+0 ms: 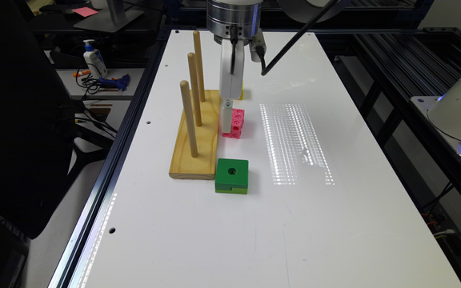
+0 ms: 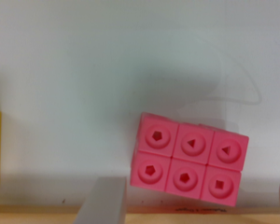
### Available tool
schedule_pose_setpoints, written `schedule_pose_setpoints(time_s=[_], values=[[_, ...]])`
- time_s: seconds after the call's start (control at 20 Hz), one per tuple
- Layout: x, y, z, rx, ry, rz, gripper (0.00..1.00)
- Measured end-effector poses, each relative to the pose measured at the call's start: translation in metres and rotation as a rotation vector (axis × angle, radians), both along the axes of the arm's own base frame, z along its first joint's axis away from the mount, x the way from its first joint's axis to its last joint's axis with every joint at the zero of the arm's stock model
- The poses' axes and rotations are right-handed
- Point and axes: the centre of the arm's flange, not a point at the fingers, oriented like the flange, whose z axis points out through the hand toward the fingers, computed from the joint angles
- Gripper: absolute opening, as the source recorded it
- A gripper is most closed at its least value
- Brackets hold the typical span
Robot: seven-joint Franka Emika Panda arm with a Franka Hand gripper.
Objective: Pick up pink block.
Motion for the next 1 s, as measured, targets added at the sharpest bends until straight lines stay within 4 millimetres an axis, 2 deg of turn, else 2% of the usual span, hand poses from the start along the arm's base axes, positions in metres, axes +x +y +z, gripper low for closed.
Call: schedule_pose_setpoints(time_s=[0.2,0.7,1.0], values=[[0.0,-0.001,-0.001,0.0,0.001,-0.001,1.0],[-0.004,-0.001,-0.023,0.003,0.027,-0.002,1.0],[-0.004,-0.001,-0.028,0.003,0.033,-0.003,1.0]])
